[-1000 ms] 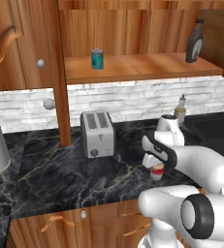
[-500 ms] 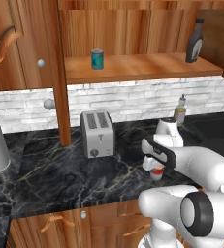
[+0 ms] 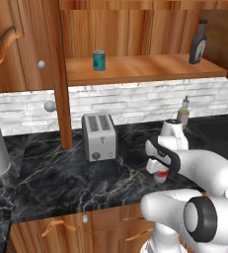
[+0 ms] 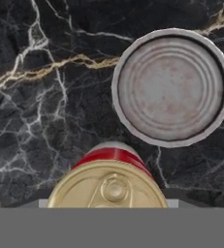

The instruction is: Pick the cans from the counter and place them in their designated side in the cabinet.

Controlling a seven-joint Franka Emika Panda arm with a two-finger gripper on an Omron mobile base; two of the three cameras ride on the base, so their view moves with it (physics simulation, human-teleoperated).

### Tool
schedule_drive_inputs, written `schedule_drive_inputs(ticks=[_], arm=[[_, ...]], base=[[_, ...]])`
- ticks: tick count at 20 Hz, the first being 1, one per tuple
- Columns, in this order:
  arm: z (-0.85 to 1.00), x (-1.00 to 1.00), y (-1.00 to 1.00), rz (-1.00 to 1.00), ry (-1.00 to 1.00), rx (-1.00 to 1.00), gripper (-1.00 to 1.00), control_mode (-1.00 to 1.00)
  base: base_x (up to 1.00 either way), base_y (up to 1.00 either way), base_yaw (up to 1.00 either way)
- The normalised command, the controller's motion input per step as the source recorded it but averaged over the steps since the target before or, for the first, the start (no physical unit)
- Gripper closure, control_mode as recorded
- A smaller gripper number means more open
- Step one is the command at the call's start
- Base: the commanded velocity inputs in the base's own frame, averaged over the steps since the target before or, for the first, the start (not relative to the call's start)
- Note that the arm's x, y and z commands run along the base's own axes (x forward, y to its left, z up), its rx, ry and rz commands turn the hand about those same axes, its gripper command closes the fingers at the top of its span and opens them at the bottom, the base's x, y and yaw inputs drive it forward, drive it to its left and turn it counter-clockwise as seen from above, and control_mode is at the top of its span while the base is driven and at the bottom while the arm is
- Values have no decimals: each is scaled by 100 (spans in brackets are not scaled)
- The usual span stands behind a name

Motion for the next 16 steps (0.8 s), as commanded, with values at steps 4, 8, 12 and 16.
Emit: schedule_drive_inputs(ticks=[4,8,12,16], arm=[[32,-12,-8,0,-4,1,100,-100],[42,-16,-1,0,-7,1,100,-100],[49,-13,0,0,-9,0,100,-100],[49,-8,0,0,-10,0,100,-100]], base=[[0,0,0],[0,0,0],[0,0,0],[0,0,0]])
